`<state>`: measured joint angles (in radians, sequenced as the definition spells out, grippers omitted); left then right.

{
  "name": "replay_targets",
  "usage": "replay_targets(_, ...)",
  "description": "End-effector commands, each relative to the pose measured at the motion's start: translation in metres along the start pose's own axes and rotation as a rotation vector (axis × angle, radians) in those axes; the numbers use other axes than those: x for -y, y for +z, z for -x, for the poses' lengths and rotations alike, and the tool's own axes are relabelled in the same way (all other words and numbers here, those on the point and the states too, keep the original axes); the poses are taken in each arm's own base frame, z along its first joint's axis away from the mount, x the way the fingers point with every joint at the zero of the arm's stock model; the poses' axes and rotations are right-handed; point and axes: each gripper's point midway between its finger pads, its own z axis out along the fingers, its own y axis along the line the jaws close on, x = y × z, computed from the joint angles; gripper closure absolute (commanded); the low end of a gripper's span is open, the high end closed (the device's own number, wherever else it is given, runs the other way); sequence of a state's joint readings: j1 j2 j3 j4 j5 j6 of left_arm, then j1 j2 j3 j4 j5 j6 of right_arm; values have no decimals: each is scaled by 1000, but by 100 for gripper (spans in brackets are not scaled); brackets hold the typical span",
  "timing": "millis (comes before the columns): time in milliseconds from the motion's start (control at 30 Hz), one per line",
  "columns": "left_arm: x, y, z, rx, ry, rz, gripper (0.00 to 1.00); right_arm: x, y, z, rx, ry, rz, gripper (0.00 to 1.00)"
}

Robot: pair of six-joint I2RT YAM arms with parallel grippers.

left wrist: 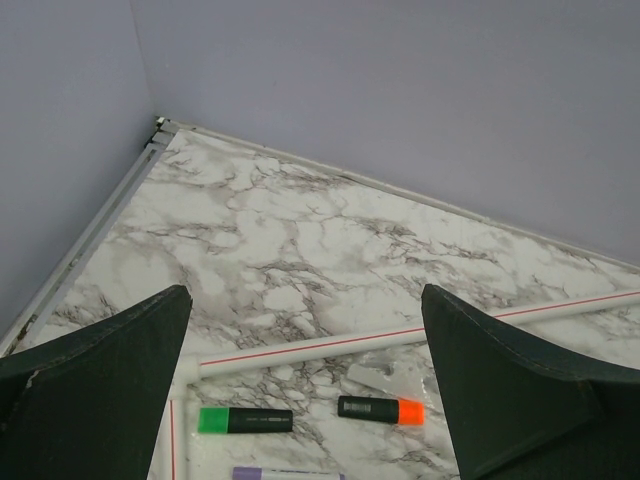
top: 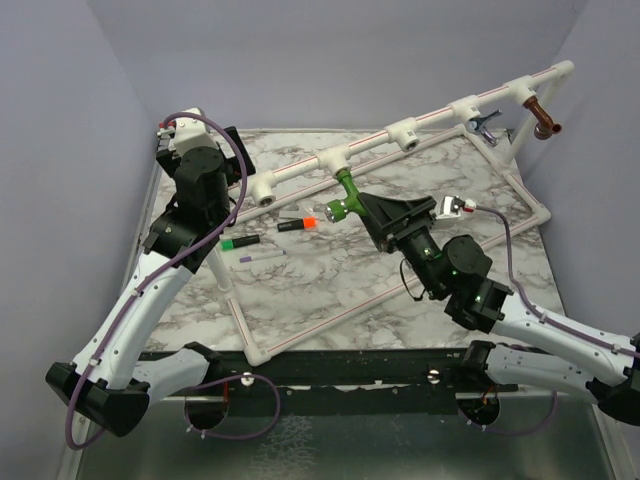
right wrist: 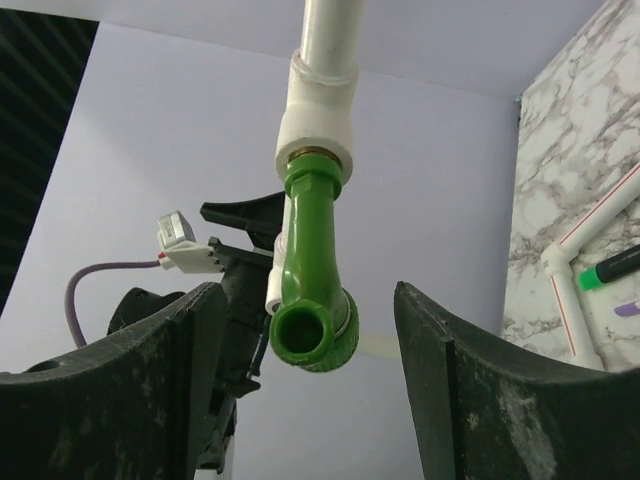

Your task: Install the water faucets

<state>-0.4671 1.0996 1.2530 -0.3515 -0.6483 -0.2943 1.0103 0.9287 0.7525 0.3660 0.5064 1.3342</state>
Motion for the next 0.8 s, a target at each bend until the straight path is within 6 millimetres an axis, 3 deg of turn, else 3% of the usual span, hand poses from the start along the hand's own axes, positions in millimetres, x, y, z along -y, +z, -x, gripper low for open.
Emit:
replay_targets(0, -9, -24, -129, -435, 304, -83, 1, 9, -11, 19, 50, -166, -46, 27)
replay_targets(233, -9, -24, -130, -437, 307, -82, 1, -2, -29, 45, 98, -464, -24, 27)
replay_targets(500, -9, -24, -131, -439, 308, -81, 1, -32, -37, 61, 69, -924, 36, 27)
replay_targets(600, -9, -23, -131, -439, 308, -81, 1, -43, -38, 55, 10, -1158, 109, 25)
replay_targets(767, -8, -24, -131, -440, 308, -86, 1, -46, -46, 28, -184, -1589, 323, 20)
